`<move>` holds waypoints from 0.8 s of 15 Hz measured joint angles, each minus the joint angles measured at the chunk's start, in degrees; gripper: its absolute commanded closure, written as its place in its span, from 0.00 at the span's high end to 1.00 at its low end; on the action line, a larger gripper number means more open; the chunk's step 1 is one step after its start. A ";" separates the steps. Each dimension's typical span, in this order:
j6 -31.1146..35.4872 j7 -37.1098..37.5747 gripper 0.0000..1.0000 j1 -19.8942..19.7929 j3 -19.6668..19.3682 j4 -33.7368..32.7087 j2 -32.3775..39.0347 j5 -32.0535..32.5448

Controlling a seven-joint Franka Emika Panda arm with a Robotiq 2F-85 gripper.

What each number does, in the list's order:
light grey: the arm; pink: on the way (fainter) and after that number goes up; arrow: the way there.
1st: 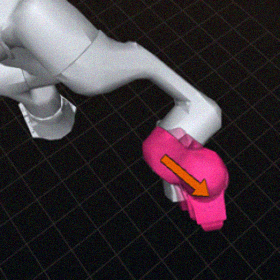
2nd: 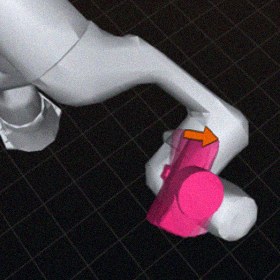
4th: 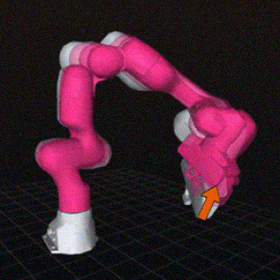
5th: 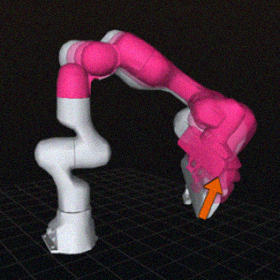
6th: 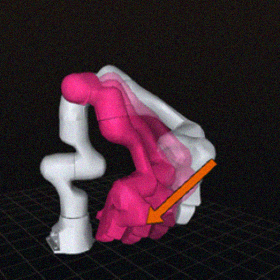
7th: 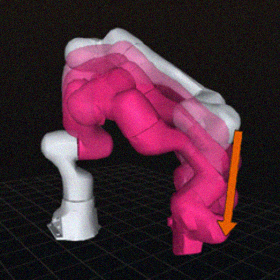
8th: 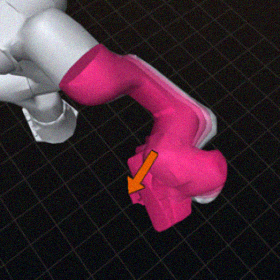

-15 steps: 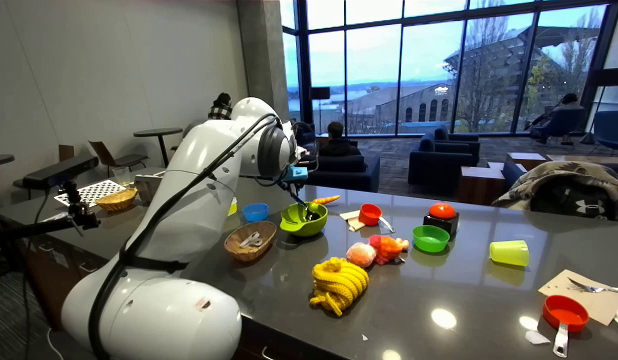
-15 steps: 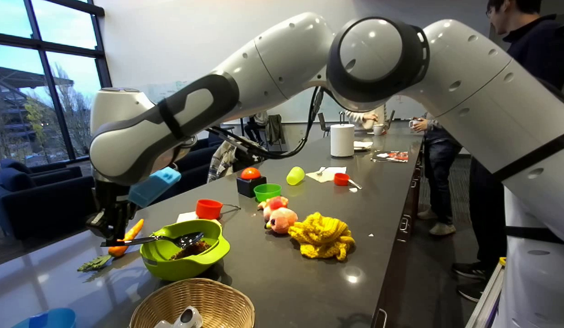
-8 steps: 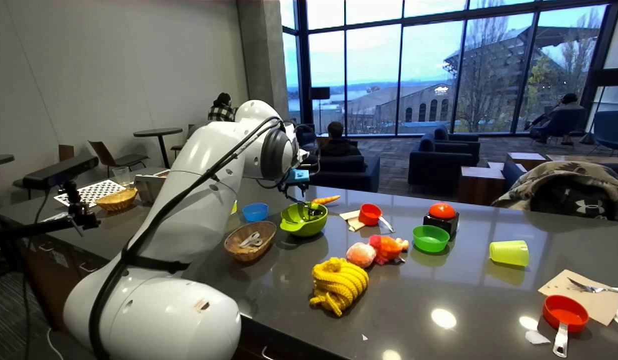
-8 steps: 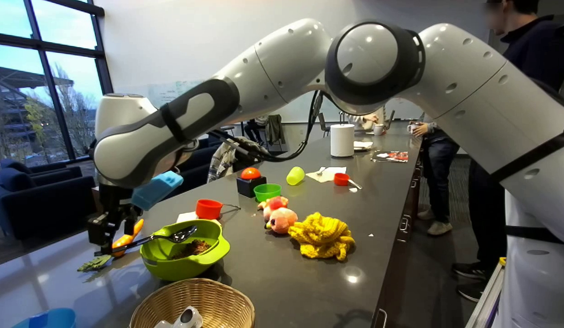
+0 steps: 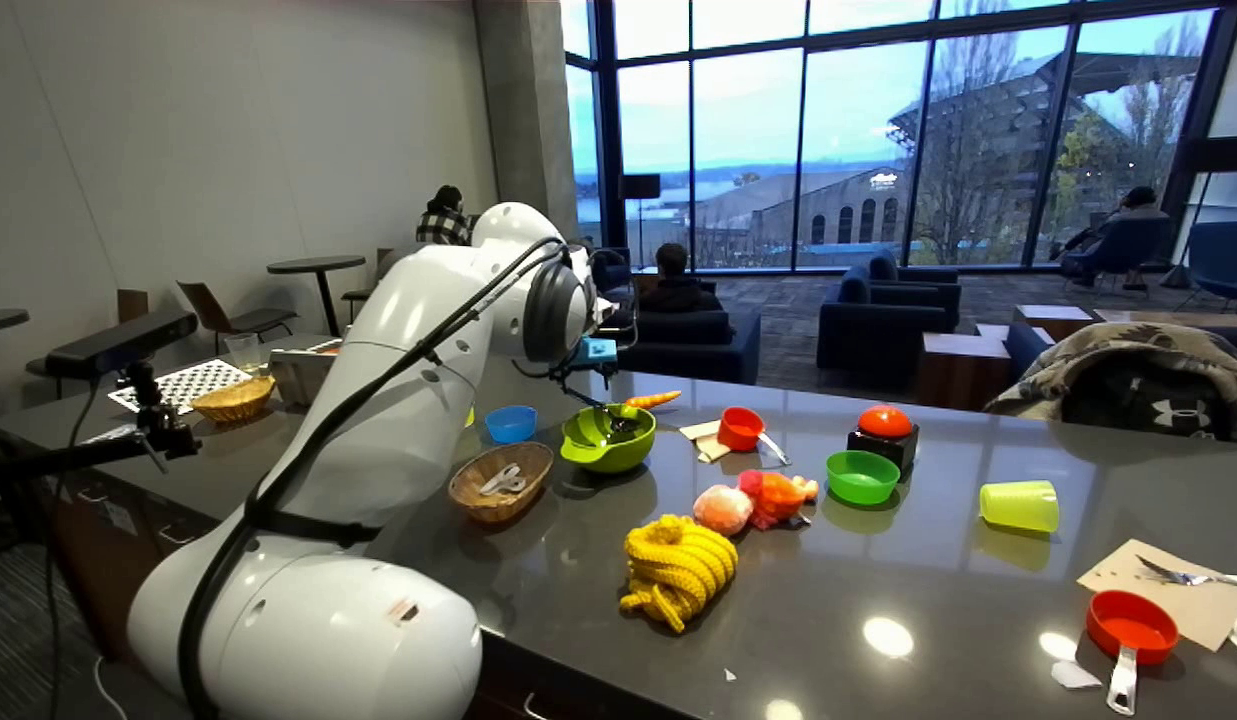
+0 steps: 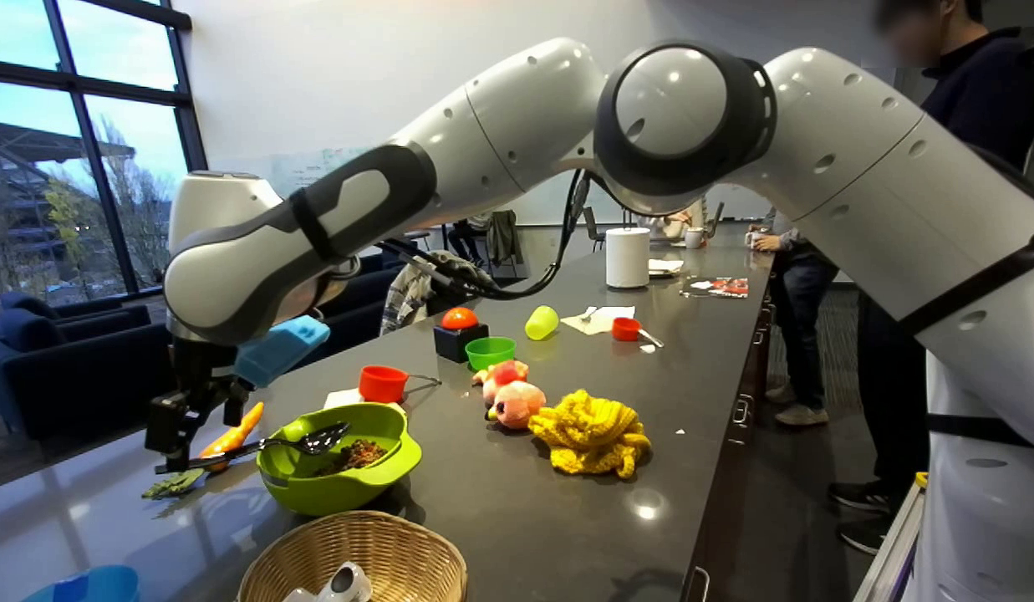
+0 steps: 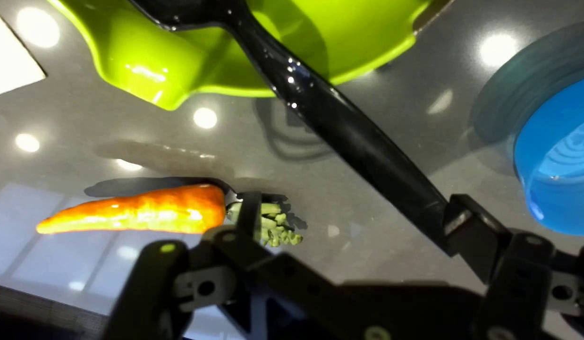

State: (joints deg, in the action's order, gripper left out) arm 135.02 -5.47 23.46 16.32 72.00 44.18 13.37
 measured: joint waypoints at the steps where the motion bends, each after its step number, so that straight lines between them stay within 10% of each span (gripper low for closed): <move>1: 0.00 -0.55 1.00 -0.32 0.58 -0.13 0.07 -0.91; 12: 0.05 -7.18 1.00 -5.46 5.45 -2.65 0.08 -7.56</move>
State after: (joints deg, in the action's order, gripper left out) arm 135.07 -12.65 18.00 21.77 69.35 44.26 5.81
